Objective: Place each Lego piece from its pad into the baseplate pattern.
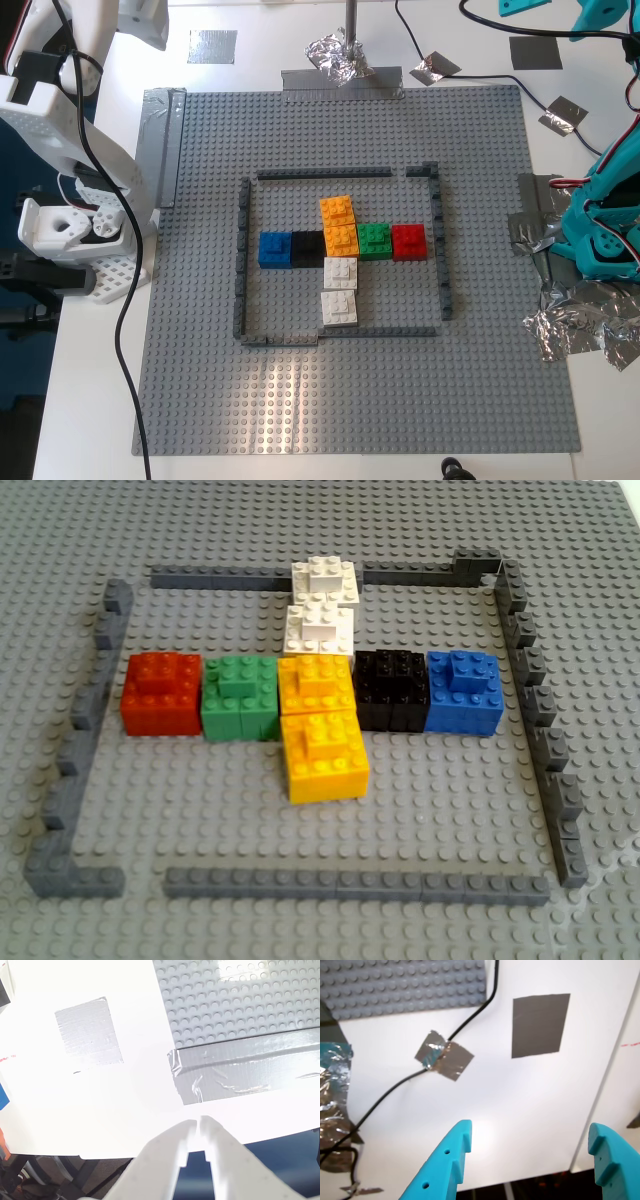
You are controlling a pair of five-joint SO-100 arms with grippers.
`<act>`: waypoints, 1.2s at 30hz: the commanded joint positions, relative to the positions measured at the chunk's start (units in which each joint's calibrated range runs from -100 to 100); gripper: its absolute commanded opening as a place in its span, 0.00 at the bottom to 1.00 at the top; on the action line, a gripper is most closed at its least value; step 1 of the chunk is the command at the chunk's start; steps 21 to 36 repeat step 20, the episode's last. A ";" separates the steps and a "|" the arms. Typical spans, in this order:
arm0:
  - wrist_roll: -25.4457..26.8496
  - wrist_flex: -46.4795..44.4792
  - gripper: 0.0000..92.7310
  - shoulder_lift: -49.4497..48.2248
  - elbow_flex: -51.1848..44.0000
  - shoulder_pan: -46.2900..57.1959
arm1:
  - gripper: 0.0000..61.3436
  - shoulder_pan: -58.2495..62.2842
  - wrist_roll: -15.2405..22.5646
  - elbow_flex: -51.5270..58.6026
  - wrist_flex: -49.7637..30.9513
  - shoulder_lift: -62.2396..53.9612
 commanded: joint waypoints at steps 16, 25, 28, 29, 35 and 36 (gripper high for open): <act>3.08 -0.40 0.27 -0.01 -1.86 0.30 | 0.00 -0.56 -0.10 -3.10 0.37 -2.51; 3.12 -0.40 0.27 1.53 -2.31 0.37 | 0.00 -0.56 -0.10 -2.74 0.37 -2.60; 3.12 -0.40 0.27 1.53 -2.31 0.37 | 0.00 -0.56 -0.10 -2.74 0.37 -2.60; 3.12 -0.40 0.27 1.53 -2.31 0.37 | 0.00 -0.56 -0.10 -2.74 0.37 -2.60; 3.12 -0.40 0.27 1.53 -2.31 0.37 | 0.00 -0.56 -0.10 -2.74 0.37 -2.60; 3.12 -0.40 0.27 1.53 -2.31 0.37 | 0.00 -0.56 -0.10 -2.74 0.37 -2.60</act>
